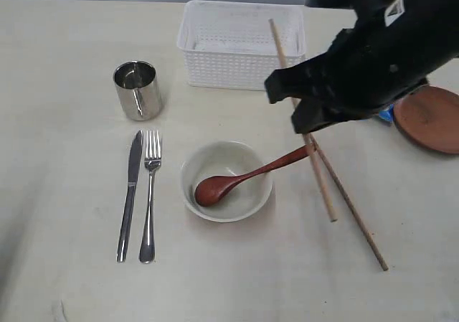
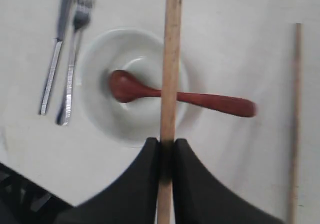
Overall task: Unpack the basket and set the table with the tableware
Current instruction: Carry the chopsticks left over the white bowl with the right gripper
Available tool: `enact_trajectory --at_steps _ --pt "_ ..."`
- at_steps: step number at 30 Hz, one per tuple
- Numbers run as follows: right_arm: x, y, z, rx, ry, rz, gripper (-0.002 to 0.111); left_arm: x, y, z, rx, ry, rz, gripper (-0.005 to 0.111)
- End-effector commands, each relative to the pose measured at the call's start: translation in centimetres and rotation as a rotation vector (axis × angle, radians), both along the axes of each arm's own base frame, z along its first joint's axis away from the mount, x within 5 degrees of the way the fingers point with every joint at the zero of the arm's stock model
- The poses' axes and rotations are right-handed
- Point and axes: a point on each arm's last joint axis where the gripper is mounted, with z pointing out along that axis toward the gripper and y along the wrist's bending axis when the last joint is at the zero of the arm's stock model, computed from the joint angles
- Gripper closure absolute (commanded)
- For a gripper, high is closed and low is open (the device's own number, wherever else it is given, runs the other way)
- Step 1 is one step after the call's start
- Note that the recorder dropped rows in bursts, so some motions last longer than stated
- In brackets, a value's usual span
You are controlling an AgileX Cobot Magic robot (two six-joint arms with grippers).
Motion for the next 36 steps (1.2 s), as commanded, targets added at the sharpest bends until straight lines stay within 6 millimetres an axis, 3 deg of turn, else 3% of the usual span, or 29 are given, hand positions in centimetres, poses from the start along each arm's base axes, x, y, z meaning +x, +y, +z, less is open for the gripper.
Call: enact_trajectory --at_steps 1,5,14,27,36 --pt "-1.1 3.3 -0.7 0.089 0.040 0.030 0.109 0.0 0.0 -0.1 -0.009 0.000 0.002 0.107" --pt "-1.6 5.8 -2.2 0.110 0.068 0.030 0.109 0.0 0.0 -0.1 -0.009 0.000 0.002 0.107" --pt "-1.6 8.1 -4.8 0.091 0.138 -0.039 0.109 0.0 0.0 -0.1 -0.009 0.000 0.002 0.107" --pt "0.0 8.1 -9.1 -0.083 0.165 -0.144 0.109 0.0 0.0 -0.1 -0.009 0.000 0.002 0.107" --pt "0.9 8.2 -10.8 -0.139 0.136 -0.165 0.109 0.0 0.0 -0.1 -0.009 0.000 0.002 0.107"
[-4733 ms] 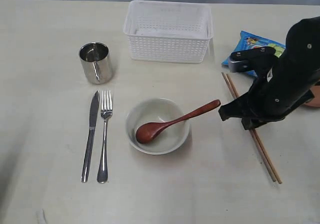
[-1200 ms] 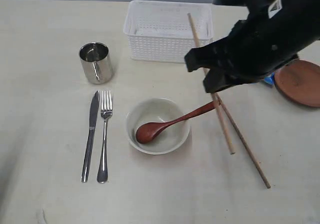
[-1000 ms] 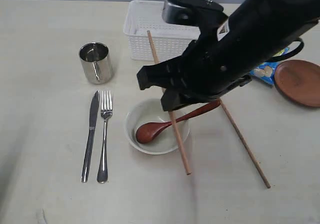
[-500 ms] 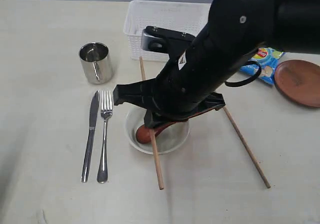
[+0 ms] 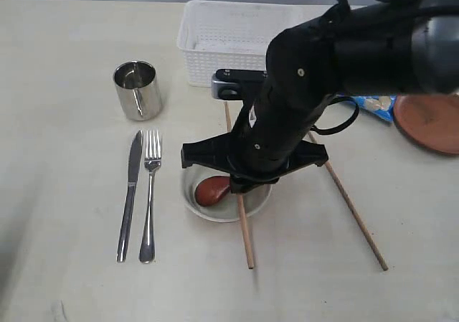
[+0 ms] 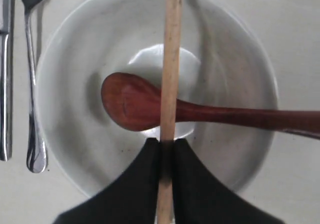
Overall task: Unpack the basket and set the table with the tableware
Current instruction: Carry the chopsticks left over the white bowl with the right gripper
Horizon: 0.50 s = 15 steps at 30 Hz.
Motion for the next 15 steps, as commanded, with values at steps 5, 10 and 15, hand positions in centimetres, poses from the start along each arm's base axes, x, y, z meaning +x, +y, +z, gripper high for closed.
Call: enact_trajectory --at_steps 5,10,15 --pt "0.51 -0.24 -0.34 -0.029 -0.028 -0.017 0.108 -0.02 -0.01 -0.05 -0.009 0.000 0.002 0.107" --pt "0.53 -0.20 -0.28 -0.028 -0.028 -0.014 0.108 -0.02 -0.01 -0.05 -0.009 0.000 0.002 0.107" --pt "0.78 0.10 0.43 -0.031 -0.027 0.000 0.085 -0.02 -0.01 -0.05 -0.009 0.000 0.002 0.107"
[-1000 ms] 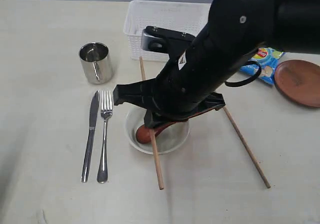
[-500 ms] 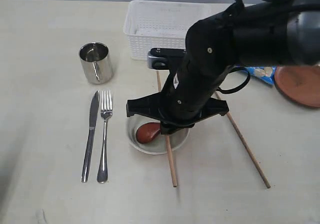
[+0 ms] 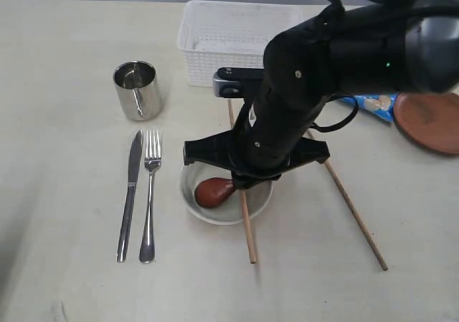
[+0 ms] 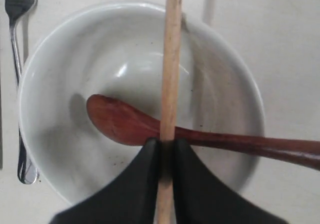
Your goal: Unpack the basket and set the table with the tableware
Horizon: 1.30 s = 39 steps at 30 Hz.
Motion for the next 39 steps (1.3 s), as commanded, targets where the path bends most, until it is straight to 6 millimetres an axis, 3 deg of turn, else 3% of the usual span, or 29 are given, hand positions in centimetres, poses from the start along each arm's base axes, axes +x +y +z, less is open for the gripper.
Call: enact_trajectory --at_steps 1,4,15,18,22,26,31,35,39 --pt "0.5 0.2 0.8 -0.010 -0.004 0.014 0.078 0.0 0.0 -0.1 -0.009 0.000 0.002 0.107" --pt "0.8 0.4 1.6 -0.025 -0.002 0.025 0.064 0.0 0.0 -0.1 -0.009 0.000 0.002 0.107" --pt "1.6 0.2 7.7 -0.115 -0.057 0.102 0.064 0.0 0.0 -0.1 -0.009 0.000 0.002 0.107" --pt "1.3 -0.1 8.3 -0.118 -0.054 0.104 0.064 0.0 0.0 -0.1 -0.009 0.000 0.002 0.107" --pt "0.7 0.1 8.4 -0.093 -0.007 0.132 0.064 0.0 0.0 -0.1 -0.009 0.000 0.002 0.107" --pt "-0.4 2.5 8.6 0.066 -0.024 0.197 0.065 0.0 0.0 -0.1 -0.009 0.000 0.002 0.107" --pt "-1.5 4.5 7.1 0.053 -0.019 0.225 0.066 0.0 0.0 -0.1 -0.009 0.000 0.002 0.107" --pt "-1.3 6.5 4.9 0.015 0.011 0.253 0.066 0.0 0.0 -0.1 -0.009 0.000 0.002 0.107" --pt "-0.3 7.9 5.3 -0.026 -0.033 0.274 0.066 0.0 0.0 -0.1 -0.009 0.000 0.002 0.107"
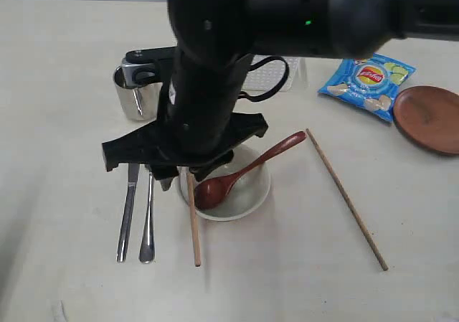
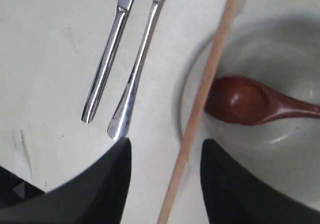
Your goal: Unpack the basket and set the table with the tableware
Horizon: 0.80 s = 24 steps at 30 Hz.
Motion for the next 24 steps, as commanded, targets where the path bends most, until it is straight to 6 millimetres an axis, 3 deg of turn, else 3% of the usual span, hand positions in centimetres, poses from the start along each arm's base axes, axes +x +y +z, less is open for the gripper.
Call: enact_trajectory --at_steps 1,5,24 --pt "1.1 1.0 1.0 -0.053 -0.060 0.006 0.066 0.0 0.0 -0.1 -0.009 0.000 0.002 0.107" --pt "1.7 0.8 1.5 -0.143 -0.079 -0.019 0.066 0.0 0.0 -0.1 -0.009 0.000 0.002 0.107" --pt "2.1 2.2 -3.6 -0.225 -0.011 0.001 0.066 0.0 0.0 -0.1 -0.009 0.000 0.002 0.107"
